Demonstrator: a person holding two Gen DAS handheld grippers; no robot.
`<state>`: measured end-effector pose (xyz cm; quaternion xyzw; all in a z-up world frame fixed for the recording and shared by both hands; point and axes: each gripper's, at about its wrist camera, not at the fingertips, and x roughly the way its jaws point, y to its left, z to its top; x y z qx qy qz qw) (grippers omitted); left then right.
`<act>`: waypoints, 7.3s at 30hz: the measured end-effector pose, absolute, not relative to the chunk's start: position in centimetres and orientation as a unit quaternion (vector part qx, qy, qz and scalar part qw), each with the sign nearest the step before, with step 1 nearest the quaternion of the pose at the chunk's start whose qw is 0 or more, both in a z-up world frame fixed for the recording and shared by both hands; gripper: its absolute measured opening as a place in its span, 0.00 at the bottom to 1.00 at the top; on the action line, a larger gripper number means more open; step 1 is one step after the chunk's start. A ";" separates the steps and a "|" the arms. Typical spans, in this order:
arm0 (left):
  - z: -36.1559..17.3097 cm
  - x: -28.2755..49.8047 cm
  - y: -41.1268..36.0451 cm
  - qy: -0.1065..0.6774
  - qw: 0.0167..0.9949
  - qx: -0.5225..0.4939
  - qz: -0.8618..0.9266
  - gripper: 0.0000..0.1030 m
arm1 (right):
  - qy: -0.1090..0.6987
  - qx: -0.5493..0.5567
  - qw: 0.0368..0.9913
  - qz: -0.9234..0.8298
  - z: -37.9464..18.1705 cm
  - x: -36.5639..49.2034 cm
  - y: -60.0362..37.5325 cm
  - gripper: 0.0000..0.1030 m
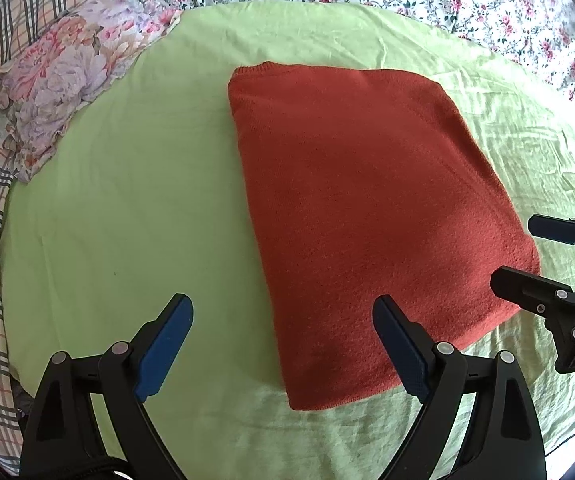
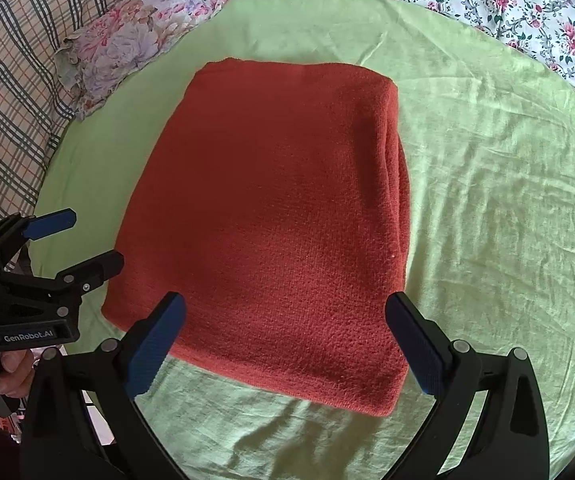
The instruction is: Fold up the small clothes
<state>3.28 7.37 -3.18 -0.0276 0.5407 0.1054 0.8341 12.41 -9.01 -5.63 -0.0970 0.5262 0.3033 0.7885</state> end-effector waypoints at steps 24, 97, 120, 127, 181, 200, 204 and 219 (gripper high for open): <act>-2.8 3.2 7.5 0.538 0.835 -0.029 0.108 0.90 | 0.526 -0.091 0.790 0.301 -5.5 12.2 -8.7 0.97; -2.3 7.7 14.2 0.495 0.852 -0.169 0.024 0.17 | 0.484 0.042 0.828 0.279 -4.5 19.1 -14.0 0.33; -7.6 0.0 7.5 0.559 0.822 -0.104 0.042 0.32 | 0.537 -0.038 0.818 0.205 -10.9 14.7 -16.3 0.36; -6.2 -2.6 8.0 0.556 0.820 -0.119 0.073 0.35 | 0.529 -0.038 0.829 0.176 -9.0 13.1 -18.9 0.36; -3.6 2.4 6.7 0.540 0.837 -0.018 0.089 0.81 | 0.497 -0.061 0.816 0.291 -5.0 10.3 -10.5 0.94; -2.6 2.4 5.2 0.520 0.849 -0.012 0.093 0.81 | 0.491 -0.039 0.817 0.300 -5.3 11.7 -10.9 0.95; -2.4 2.6 5.0 0.515 0.852 -0.011 0.091 0.81 | 0.486 -0.040 0.819 0.302 -5.0 12.0 -10.7 0.95; -2.5 3.0 5.2 0.515 0.852 -0.014 0.087 0.82 | 0.481 -0.039 0.818 0.313 -4.9 12.3 -10.1 0.95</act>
